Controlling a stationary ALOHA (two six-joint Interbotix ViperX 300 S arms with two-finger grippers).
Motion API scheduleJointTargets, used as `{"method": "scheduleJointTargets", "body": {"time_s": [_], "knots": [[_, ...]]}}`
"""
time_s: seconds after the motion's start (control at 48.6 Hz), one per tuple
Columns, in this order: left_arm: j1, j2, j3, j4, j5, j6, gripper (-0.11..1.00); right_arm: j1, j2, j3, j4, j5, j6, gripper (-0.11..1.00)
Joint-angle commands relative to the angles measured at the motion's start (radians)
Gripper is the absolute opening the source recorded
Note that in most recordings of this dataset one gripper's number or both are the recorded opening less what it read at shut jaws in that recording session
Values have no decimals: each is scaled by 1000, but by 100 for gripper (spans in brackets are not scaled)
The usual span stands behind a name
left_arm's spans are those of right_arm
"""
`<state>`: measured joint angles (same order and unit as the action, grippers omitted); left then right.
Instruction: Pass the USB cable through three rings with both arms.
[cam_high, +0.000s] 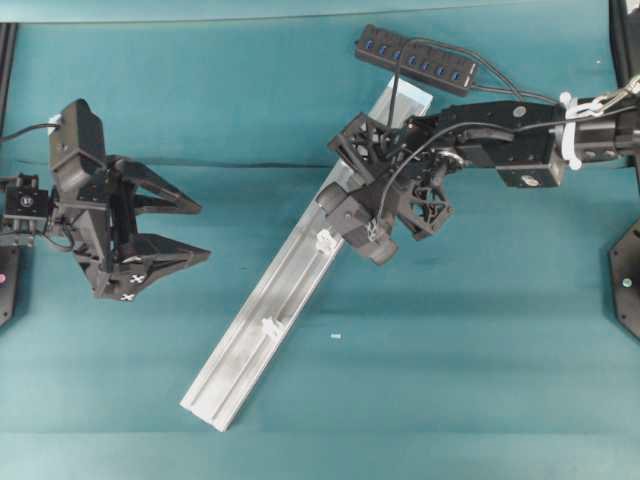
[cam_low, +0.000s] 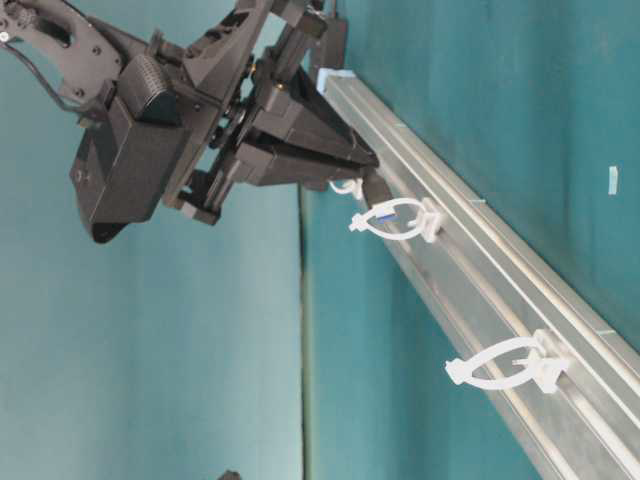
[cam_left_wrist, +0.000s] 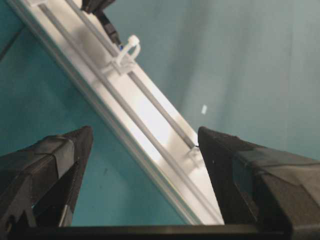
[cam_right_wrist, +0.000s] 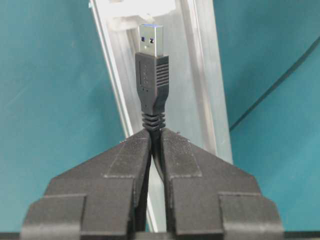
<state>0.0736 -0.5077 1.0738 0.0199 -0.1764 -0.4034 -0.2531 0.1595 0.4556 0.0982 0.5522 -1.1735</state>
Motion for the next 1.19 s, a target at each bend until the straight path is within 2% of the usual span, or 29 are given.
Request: {"method": "scheduleJointTargets", "body": {"time_s": [0.0,0.72,1.172], "knots": [[-3,-8,-11,3,-3,-2,92,12,6,-3,3,-5,0,8],[-5,-2,-14,3,-3,-5,92,46,17,-8,11,-35,8,8],[-8,44,-41,3,-21,-6,92,94,18,-21,58,-77,8,8]]}}
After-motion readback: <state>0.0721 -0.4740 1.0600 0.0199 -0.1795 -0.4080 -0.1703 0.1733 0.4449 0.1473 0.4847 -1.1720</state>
